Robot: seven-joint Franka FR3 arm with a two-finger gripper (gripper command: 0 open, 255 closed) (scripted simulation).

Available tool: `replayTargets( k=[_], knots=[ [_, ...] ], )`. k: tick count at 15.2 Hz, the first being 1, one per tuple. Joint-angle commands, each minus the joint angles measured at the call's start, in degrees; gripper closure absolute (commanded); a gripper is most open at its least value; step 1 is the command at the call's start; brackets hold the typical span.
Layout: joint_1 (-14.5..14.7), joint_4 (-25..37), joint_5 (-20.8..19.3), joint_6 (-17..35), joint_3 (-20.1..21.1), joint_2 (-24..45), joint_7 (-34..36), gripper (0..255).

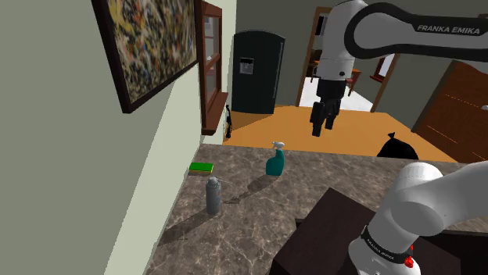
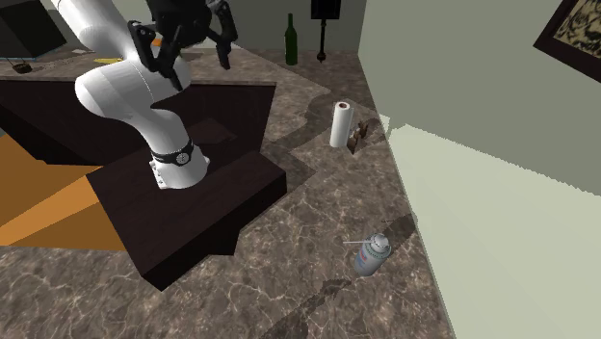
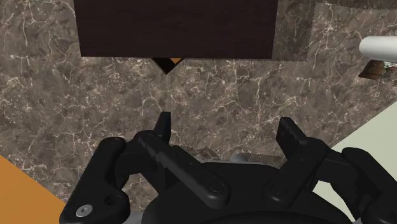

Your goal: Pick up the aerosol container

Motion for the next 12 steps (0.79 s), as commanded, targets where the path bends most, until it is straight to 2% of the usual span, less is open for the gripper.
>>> replayTargets(
  k=[1, 12],
  knots=[
    [0.0, 0.0, 0.0, 0.0, 0.0, 0.0, 0.0, 0],
    [1.16, -1.62, 3.31, 20.35, 3.97, 17.77, 2.31, 0]
  ],
)
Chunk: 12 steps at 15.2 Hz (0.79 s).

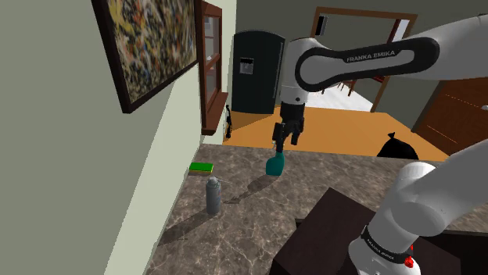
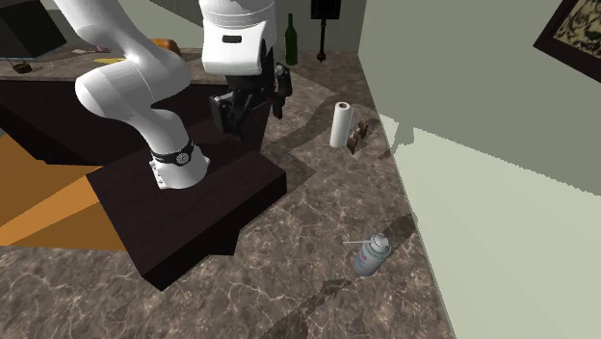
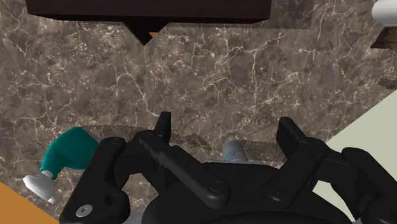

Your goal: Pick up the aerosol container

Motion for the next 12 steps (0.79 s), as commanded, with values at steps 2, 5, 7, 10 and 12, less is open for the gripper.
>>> replayTargets(
  k=[2, 5, 7, 10, 12],
  knots=[
    [0.24, 0.8, 0.55, 5.39, 0.88, 5.83, 0.45, 0],
    [0.54, 2.56, 0.9, 10.04, 1.77, 11.94, 1.09, 0],
    [0.74, 4.13, 1.0, 12.87, 2.3, 16.15, 1.56, 0],
    [1.07, 7.05, 0.93, 16.68, 2.98, 22.59, 2.32, 0],
    [1.34, 9.38, 0.73, 18.9, 3.34, 26.94, 2.87, 0]
  ],
)
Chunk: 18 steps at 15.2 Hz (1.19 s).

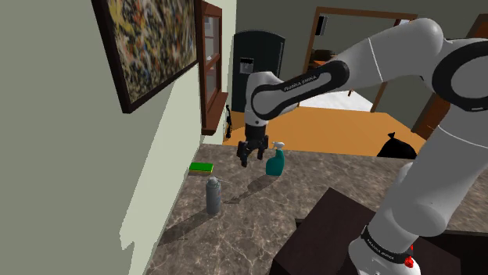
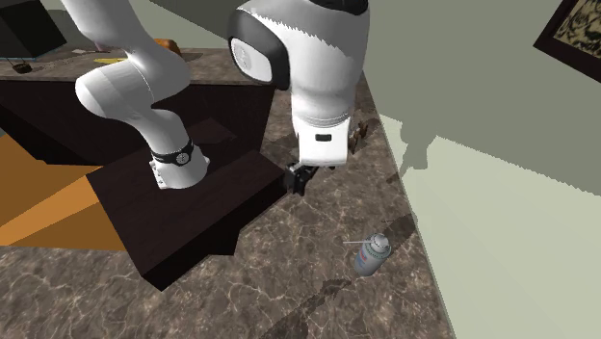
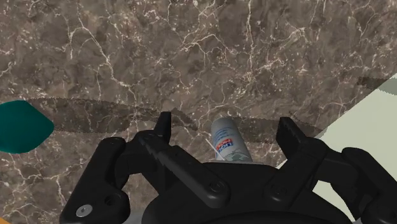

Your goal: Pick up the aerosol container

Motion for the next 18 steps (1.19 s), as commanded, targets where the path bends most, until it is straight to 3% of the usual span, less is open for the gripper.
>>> replayTargets(
  k=[1, 8, 14, 18],
  knots=[
    [0.35, 2.14, -0.17, 2.53, 0.42, 4.43, 0.65, 0],
    [1.77, 13.17, -1.61, 7.6, 0.86, 19.88, 2.76, 0],
    [3.49, 25.85, -2.99, 9.01, 0.55, 33.42, 4.42, 0],
    [3.76, 26.94, -3.12, 10.61, 0.42, 36.07, 4.33, 0]
  ],
)
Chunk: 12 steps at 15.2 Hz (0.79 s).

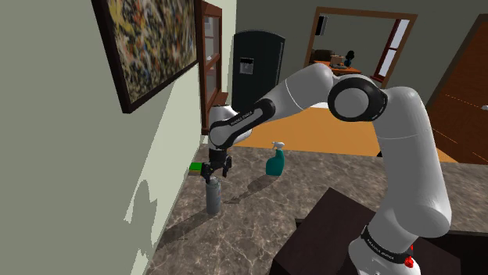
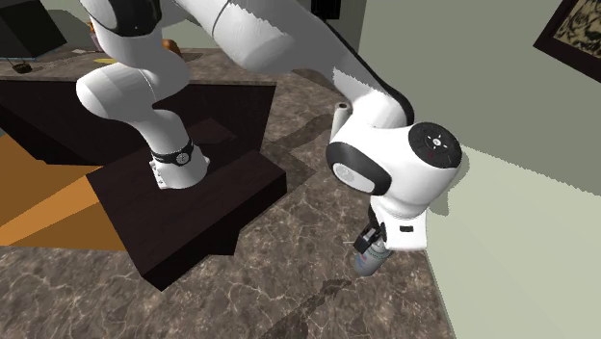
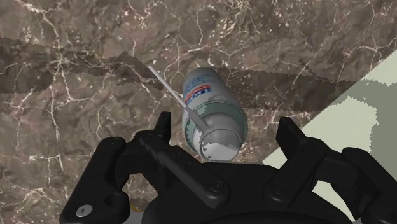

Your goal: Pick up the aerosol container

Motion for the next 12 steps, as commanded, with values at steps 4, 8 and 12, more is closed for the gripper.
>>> replayTargets(
  k=[4, 8, 12],
  knots=[
    [0.12, 0.23, -0.1, 2.53, -0.13, 2.75, -0.37, 0],
    [0.14, 0.21, -0.11, 2.9, -0.15, 3.12, -0.43, 255],
    [0.15, 0.25, -0.11, 2.89, -0.15, 3.13, -0.41, 255]
  ],
)
